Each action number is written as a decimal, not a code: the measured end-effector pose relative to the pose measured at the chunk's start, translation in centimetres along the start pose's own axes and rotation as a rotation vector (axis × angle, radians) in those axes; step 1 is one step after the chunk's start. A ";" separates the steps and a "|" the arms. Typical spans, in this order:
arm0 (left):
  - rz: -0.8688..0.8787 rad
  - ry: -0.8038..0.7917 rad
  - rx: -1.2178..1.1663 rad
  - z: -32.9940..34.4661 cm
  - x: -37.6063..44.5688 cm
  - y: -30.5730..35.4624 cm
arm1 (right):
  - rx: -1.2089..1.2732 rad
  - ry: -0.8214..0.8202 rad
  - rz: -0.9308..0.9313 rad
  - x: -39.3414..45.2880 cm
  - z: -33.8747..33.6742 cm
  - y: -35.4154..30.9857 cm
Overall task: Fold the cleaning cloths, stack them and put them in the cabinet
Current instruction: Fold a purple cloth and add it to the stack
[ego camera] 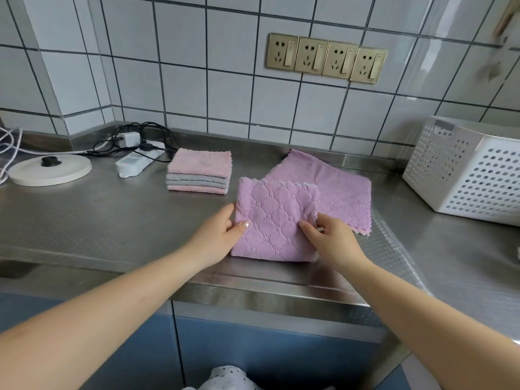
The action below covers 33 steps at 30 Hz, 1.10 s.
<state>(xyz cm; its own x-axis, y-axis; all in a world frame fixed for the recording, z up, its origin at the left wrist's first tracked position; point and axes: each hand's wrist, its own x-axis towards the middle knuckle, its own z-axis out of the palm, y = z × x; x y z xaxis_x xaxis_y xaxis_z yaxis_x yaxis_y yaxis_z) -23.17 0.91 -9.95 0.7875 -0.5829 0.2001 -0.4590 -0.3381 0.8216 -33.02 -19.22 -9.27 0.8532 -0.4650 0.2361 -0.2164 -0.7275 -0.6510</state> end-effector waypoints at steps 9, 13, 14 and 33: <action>-0.050 -0.073 0.308 0.1 2.3 -0.1 | -0.130 -0.091 0.169 2.6 0.7 0.1; -0.044 -0.067 0.418 0.3 2.7 0.2 | -0.189 -0.094 0.102 2.8 0.7 0.2; -0.045 -0.062 0.435 0.4 2.8 0.2 | -0.220 -0.096 0.086 2.7 0.7 0.1; 0.228 -0.014 0.738 2.6 5.0 2.4 | -0.470 -0.068 -0.113 3.8 3.0 -4.1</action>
<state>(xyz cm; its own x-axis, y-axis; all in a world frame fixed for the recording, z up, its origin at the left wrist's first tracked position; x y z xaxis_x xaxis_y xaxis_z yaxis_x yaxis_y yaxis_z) -21.41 -4.75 -8.37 0.6379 -0.7046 0.3108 -0.7681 -0.6111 0.1912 -27.50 -16.49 -7.90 0.9092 -0.3479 0.2288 -0.2987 -0.9277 -0.2239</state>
